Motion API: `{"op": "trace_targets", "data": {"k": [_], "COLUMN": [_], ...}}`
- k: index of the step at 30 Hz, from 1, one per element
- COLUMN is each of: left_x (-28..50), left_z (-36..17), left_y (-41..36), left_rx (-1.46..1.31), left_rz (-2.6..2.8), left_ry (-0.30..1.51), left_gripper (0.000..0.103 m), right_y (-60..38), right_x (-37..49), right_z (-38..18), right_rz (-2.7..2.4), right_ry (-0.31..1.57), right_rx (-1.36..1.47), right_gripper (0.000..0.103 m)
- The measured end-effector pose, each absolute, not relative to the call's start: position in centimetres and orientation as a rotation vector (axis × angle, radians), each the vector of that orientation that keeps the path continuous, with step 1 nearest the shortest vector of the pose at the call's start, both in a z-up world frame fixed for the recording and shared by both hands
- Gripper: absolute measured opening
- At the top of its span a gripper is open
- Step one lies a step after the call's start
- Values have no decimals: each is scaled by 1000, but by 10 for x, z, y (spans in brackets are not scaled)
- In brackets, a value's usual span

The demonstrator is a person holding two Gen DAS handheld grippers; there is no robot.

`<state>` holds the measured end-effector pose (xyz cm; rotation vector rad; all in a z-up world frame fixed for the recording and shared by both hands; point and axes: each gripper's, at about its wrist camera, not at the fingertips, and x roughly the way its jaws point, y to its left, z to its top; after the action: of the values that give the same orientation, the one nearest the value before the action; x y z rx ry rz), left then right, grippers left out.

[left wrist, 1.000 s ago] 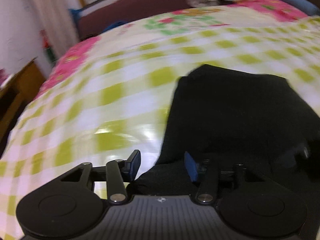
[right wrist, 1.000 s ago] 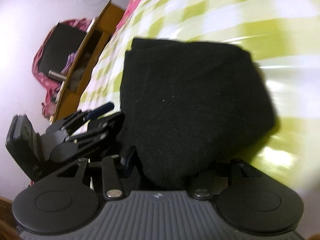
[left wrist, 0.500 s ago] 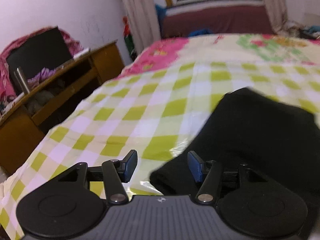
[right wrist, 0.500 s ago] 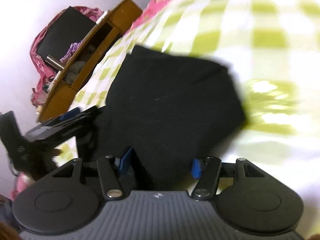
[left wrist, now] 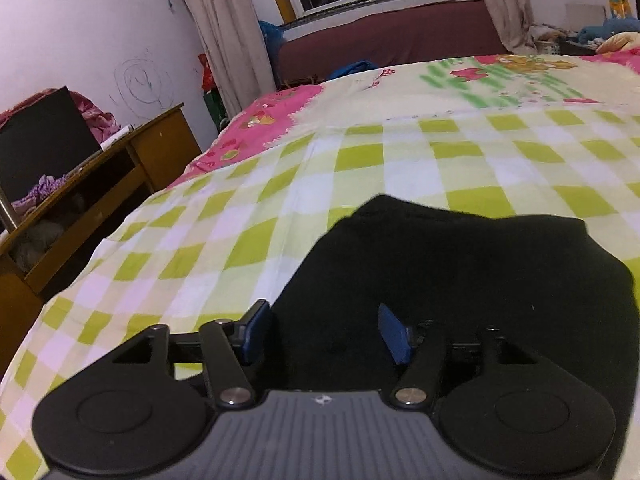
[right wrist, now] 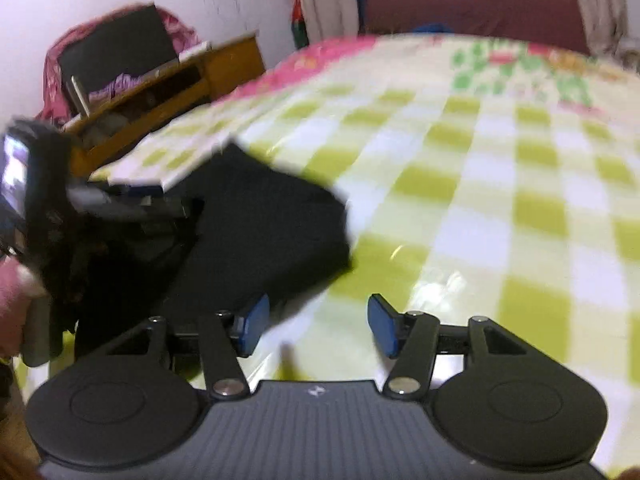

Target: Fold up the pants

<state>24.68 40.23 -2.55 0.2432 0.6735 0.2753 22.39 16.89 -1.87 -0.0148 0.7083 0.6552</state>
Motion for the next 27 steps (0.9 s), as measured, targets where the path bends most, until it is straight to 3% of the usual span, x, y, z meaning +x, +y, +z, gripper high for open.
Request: {"op": "trace_targets", "data": {"k": [4, 6, 10, 15, 24, 27], "left_x": [257, 253, 242, 222, 160, 147], "left_z": [-16, -15, -26, -15, -3, 8], "left_y": [414, 422, 436, 451, 435, 438], "left_rx": [189, 166, 159, -2, 101, 12], "left_rz": [269, 283, 299, 333, 489, 467], "left_ry": [696, 694, 678, 679, 730, 742], "left_gripper": [82, 88, 103, 103, 103, 103], "right_y": [222, 246, 251, 238, 167, 145], "right_x": [261, 288, 303, 299, 251, 227], "right_z": [-11, -28, -58, -38, 1, 3], "right_rz": [750, 727, 714, 715, 689, 710], "right_ry": [689, 752, 798, 794, 745, 775], "right_rx": [-19, -17, -55, -61, -83, -38], "right_gripper": [52, 47, 47, 43, 46, 46]}}
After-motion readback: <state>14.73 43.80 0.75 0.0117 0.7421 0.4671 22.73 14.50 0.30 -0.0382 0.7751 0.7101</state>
